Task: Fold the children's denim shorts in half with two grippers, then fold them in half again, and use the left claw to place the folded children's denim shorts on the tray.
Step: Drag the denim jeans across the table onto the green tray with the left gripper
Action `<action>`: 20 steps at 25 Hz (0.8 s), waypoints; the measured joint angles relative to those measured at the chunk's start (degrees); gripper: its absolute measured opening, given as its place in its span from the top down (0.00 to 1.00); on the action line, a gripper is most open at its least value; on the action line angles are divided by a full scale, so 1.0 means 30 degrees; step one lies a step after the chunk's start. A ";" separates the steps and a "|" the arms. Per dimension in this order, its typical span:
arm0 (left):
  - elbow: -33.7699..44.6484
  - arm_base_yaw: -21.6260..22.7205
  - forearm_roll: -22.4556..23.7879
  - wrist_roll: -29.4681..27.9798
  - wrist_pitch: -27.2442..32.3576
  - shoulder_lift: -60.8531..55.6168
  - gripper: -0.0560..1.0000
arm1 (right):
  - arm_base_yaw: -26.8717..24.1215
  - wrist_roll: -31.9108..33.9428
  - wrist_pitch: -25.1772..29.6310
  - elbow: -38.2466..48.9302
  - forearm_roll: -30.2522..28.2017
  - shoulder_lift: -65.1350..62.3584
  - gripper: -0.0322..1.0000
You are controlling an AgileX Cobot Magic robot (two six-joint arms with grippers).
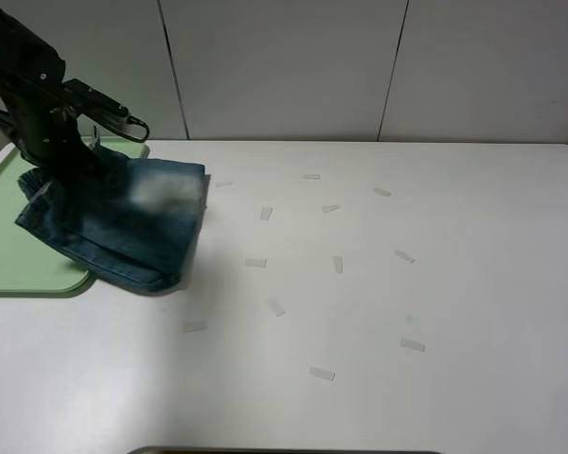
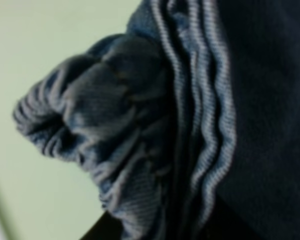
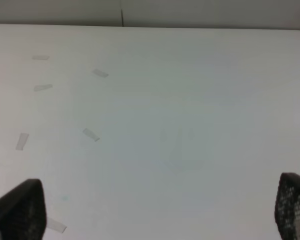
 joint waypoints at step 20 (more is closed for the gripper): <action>0.0000 0.2704 0.6240 -0.3478 0.0050 0.0000 0.77 | 0.0000 0.0502 0.0000 0.0000 -0.0464 0.0000 0.30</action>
